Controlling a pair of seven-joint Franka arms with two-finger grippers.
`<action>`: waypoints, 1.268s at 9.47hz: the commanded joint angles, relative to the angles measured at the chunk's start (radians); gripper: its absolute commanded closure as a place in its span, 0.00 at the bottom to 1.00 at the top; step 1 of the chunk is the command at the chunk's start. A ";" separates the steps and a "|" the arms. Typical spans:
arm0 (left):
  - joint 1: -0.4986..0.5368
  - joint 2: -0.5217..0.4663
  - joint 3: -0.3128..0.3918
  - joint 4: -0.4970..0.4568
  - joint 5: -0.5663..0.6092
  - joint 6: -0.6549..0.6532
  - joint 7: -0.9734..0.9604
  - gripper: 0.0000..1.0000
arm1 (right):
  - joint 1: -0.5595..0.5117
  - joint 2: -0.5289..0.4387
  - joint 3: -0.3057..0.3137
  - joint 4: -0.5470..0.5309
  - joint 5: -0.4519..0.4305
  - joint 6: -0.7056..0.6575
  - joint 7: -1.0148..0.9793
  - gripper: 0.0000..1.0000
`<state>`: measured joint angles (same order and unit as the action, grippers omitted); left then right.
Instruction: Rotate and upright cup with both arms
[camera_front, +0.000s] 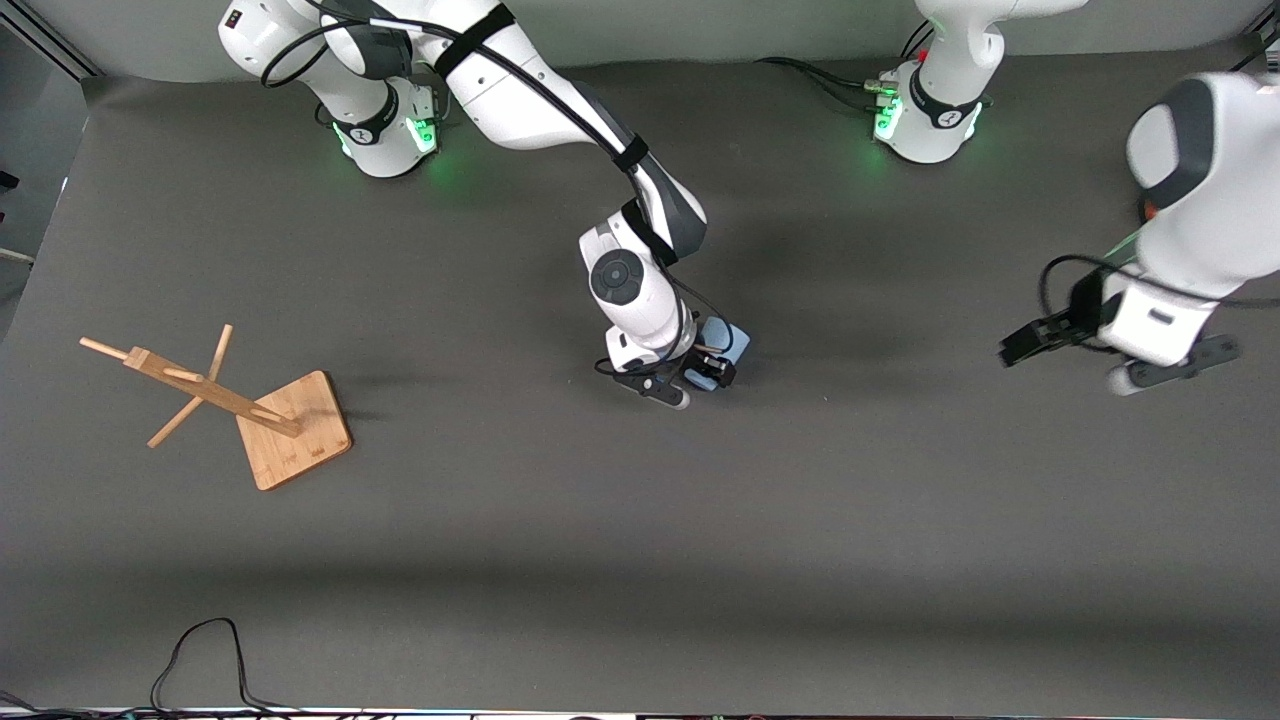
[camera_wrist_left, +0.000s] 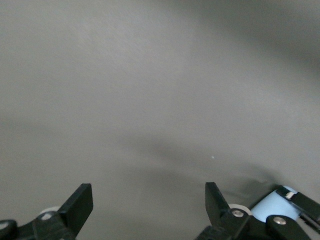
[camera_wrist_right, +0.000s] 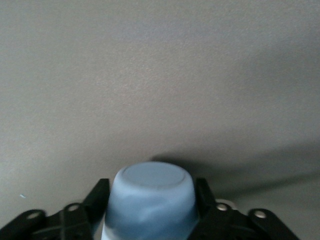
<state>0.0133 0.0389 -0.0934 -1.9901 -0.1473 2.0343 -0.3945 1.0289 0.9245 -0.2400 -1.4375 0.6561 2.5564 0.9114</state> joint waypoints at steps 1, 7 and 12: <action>-0.032 0.030 0.009 0.001 -0.089 0.033 -0.105 0.00 | -0.013 -0.004 -0.015 0.034 0.008 -0.018 0.001 0.00; -0.350 0.156 0.011 -0.075 -0.103 0.331 -0.898 0.00 | -0.085 -0.287 -0.252 0.025 0.004 -0.517 -0.320 0.00; -0.599 0.214 0.012 -0.338 -0.083 0.827 -1.093 0.00 | -0.081 -0.492 -0.591 0.011 -0.232 -0.868 -0.738 0.00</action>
<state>-0.5312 0.2691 -0.1009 -2.2522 -0.2426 2.7563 -1.4324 0.9252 0.4947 -0.7983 -1.3821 0.4944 1.7244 0.2383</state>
